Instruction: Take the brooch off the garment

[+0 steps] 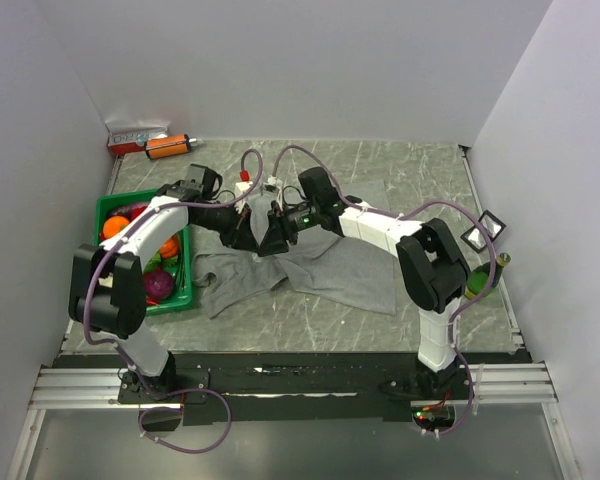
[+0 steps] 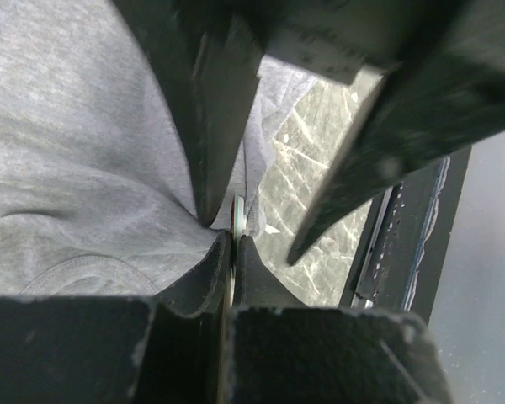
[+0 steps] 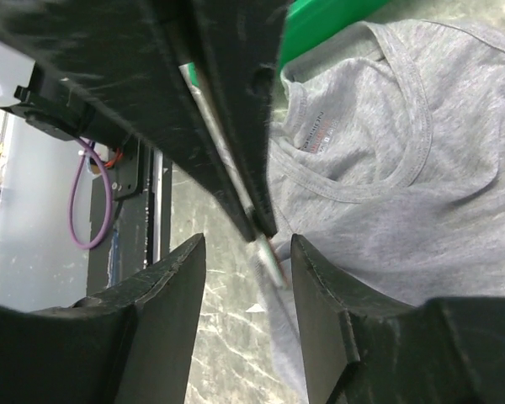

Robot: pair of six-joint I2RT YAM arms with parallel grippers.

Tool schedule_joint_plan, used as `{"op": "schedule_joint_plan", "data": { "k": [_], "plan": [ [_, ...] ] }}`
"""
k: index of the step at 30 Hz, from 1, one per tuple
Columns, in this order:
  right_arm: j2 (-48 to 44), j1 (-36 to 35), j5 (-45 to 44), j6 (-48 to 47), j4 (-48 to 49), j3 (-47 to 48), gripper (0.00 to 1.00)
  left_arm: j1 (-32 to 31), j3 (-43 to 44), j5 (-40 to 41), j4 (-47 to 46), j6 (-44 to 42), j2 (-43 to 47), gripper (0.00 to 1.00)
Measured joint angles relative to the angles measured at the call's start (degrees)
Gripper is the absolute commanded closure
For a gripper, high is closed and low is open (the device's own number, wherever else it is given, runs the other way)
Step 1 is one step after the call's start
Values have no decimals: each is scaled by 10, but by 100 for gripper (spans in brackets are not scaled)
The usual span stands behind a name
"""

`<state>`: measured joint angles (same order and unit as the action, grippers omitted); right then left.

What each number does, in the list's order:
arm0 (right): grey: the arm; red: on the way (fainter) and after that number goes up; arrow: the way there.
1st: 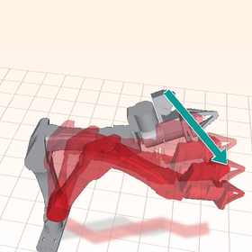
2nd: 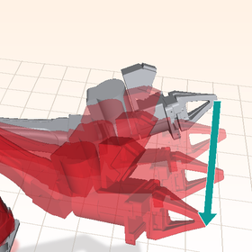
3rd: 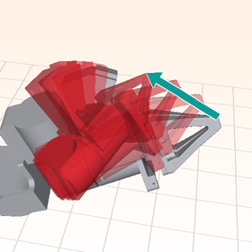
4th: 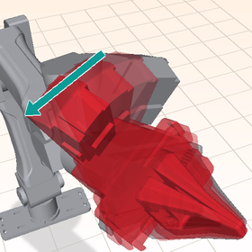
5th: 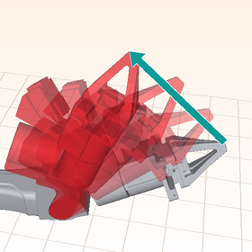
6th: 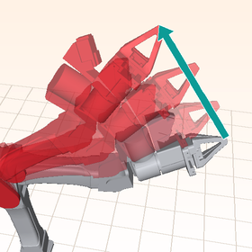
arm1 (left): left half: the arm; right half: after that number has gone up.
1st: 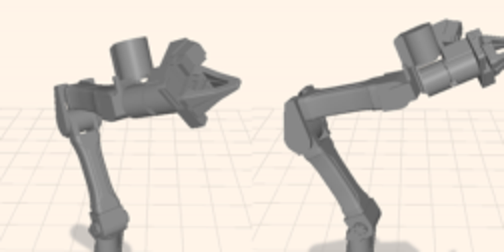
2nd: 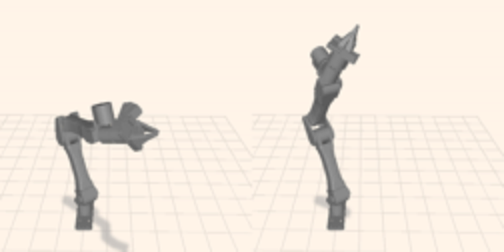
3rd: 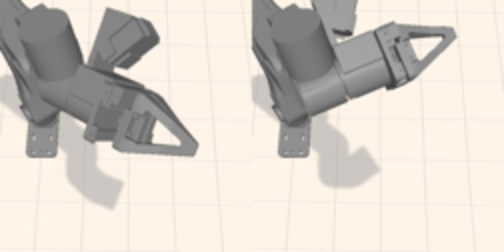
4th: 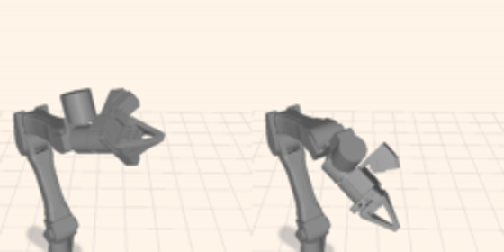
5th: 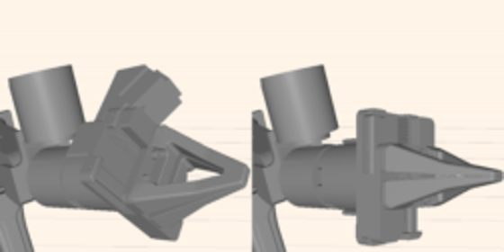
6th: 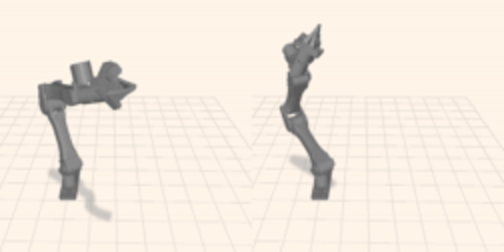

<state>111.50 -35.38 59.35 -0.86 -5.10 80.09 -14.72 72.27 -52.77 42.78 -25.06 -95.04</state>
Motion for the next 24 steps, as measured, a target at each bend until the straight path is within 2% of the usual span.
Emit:
{"op": "schedule_joint_plan", "data": {
  "k": [10,14,19,24],
  "plan": [
    [24,-1,-4,-5,-11,16,61,0,3,-11,-1,8,-6,99],
    [24,-1,-3,-6,-16,17,74,1,4,-11,-2,8,-10,99],
    [24,-1,-5,-16,-28,18,84,3,6,-14,-5,10,-17,99],
    [24,-1,-17,-22,-36,24,87,7,13,-26,-8,18,-28,99]
  ]
}}
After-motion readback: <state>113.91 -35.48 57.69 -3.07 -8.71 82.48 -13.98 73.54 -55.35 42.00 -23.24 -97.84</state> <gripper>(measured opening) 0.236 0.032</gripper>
